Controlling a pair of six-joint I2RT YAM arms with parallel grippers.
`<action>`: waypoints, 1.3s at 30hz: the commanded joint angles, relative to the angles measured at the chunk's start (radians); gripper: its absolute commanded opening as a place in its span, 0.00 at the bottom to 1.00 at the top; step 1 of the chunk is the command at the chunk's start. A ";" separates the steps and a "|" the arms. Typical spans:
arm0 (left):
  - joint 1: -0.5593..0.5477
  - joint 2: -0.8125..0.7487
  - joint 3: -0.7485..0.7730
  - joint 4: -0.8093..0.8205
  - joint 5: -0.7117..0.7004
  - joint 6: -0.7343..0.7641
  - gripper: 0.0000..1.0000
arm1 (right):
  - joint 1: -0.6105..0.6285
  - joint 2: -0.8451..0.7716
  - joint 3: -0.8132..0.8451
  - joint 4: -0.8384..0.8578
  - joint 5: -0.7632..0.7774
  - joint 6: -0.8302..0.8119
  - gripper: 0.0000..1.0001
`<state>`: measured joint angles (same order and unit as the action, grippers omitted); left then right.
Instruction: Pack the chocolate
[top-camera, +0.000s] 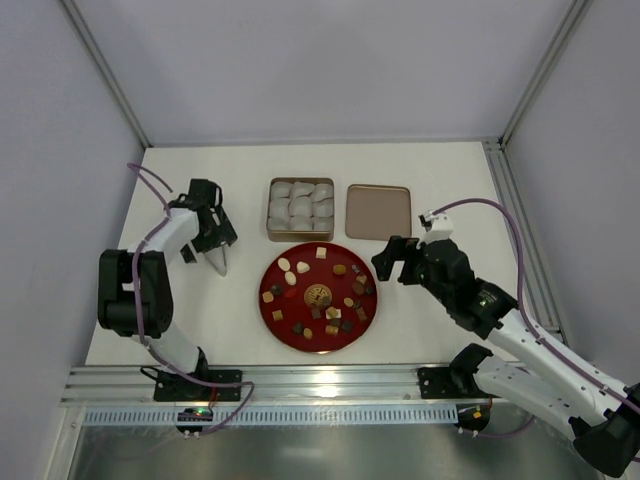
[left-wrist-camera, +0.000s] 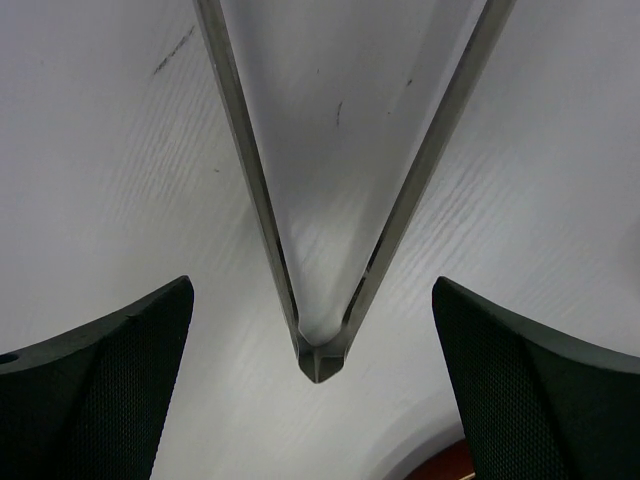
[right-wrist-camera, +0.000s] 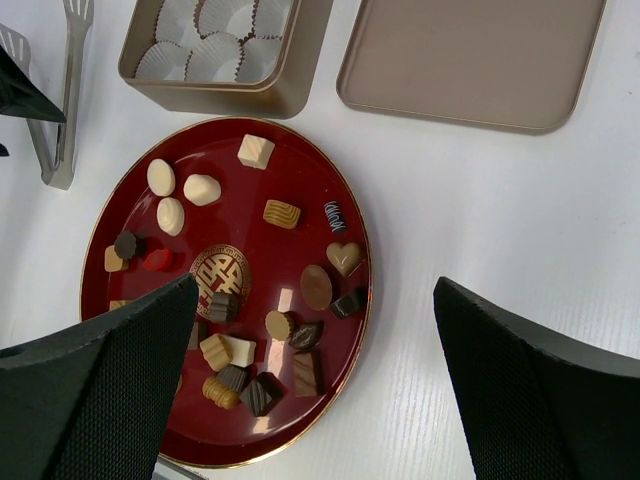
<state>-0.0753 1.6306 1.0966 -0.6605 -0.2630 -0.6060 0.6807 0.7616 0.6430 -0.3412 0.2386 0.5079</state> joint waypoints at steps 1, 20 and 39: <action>0.034 0.038 0.032 0.074 0.048 0.038 1.00 | 0.002 -0.011 0.000 0.034 -0.005 0.011 1.00; 0.072 0.250 0.115 0.090 0.080 0.107 0.86 | 0.002 -0.067 -0.065 0.028 -0.028 0.040 1.00; 0.071 0.157 0.220 -0.045 0.045 0.094 0.54 | 0.000 -0.053 -0.077 0.042 -0.033 0.055 1.00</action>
<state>-0.0063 1.8565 1.2530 -0.6548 -0.1757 -0.5152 0.6807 0.7013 0.5560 -0.3374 0.2062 0.5533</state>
